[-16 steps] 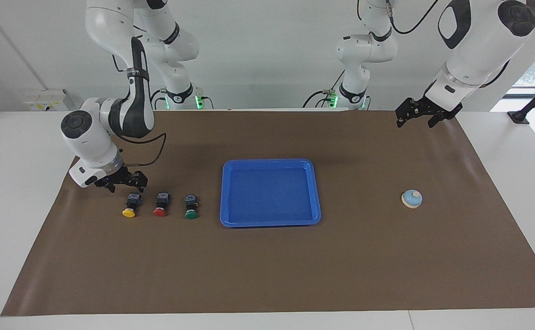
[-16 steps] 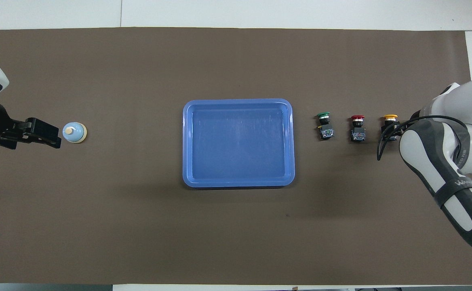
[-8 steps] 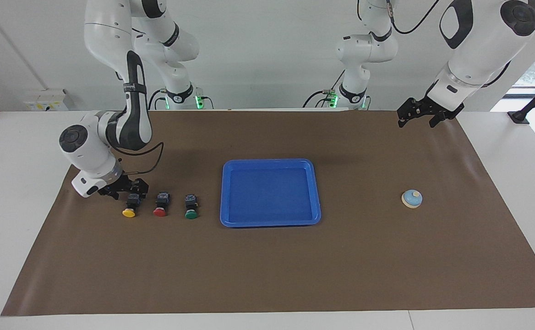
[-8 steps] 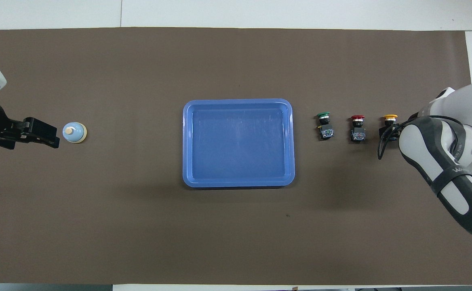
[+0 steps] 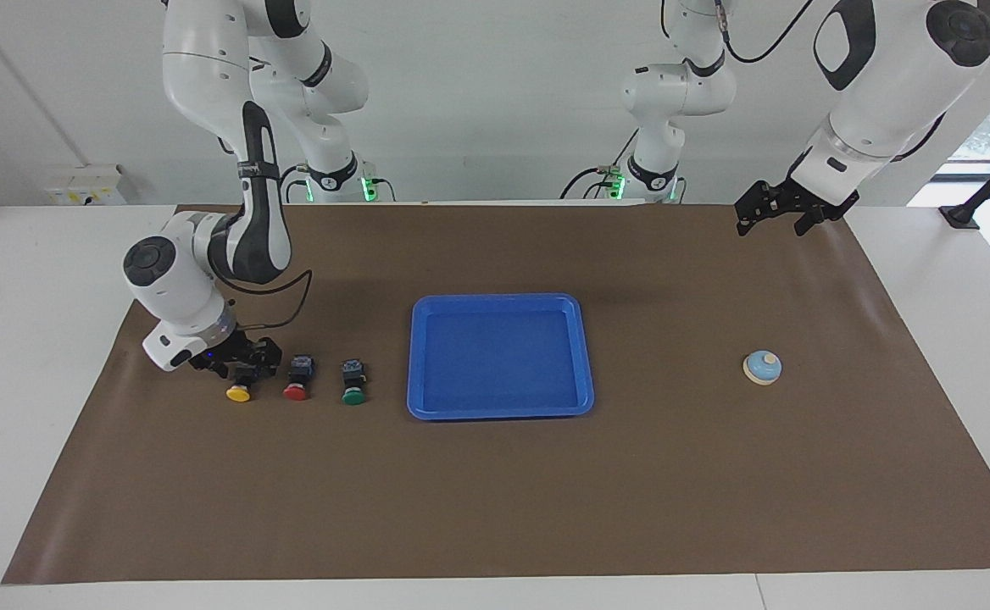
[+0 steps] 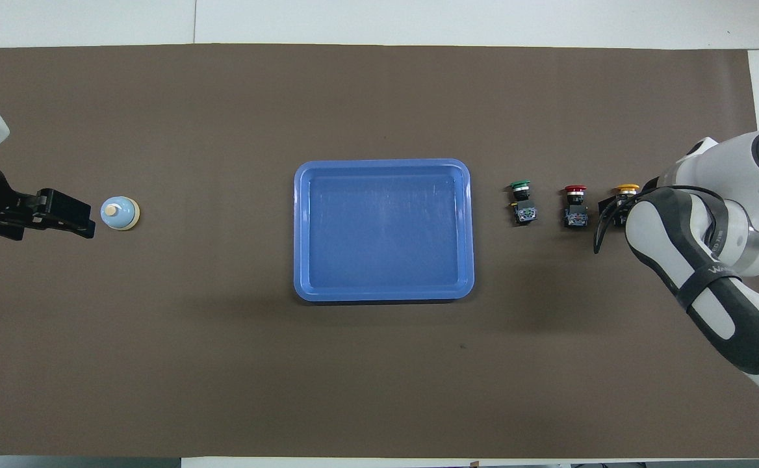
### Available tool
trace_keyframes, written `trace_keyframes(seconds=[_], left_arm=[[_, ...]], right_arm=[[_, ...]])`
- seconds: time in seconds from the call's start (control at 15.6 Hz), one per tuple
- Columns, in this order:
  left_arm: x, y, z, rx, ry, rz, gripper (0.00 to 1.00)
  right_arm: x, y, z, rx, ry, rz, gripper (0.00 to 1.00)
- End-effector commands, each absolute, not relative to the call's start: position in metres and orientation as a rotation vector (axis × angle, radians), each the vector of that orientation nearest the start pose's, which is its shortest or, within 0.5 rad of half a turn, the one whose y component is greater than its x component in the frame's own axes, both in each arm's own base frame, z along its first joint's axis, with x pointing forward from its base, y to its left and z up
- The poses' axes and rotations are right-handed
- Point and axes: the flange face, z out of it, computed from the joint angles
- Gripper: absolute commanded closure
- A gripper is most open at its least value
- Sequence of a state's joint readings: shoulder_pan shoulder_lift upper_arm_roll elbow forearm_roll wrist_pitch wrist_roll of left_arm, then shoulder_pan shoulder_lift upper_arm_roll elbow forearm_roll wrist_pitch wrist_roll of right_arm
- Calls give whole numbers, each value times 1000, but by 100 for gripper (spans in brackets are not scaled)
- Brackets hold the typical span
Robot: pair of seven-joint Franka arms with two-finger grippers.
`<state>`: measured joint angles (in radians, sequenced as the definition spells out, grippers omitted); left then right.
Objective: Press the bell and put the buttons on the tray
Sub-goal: 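Reach the right gripper to the yellow button and grasp it, then carry the yellow button into the blue tray and release it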
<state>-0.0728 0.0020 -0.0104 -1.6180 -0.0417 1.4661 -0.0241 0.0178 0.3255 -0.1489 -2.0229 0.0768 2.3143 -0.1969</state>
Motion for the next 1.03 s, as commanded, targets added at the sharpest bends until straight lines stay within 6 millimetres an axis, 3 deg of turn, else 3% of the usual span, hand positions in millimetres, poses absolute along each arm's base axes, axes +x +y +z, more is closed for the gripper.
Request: trace_keyframes(seconds=[0.0, 0.06, 0.13, 0.32, 0.39, 0.51, 0.77, 0.96], left_arm=[[538, -49, 596, -3169, 73, 257, 0], [538, -49, 596, -3169, 73, 257, 0], [538, -49, 596, -3169, 73, 257, 0], [538, -49, 596, -3169, 73, 257, 0], [538, -49, 596, -3169, 73, 257, 0], [538, -49, 596, -3169, 73, 257, 0], [538, -49, 596, -3169, 73, 257, 0], [538, -49, 596, -3169, 73, 257, 0]], right_arm=[[593, -74, 286, -3117, 8, 28, 61], [593, -74, 286, -3117, 7, 28, 93], [593, -74, 287, -3117, 7, 30, 100], [606, -68, 311, -3110, -4, 22, 100], [615, -52, 328, -3104, 5, 46, 100], [627, 0, 357, -3100, 113, 108, 100], [616, 135, 366, -3117, 319, 117, 100], [605, 211, 374, -3113, 361, 82, 100]])
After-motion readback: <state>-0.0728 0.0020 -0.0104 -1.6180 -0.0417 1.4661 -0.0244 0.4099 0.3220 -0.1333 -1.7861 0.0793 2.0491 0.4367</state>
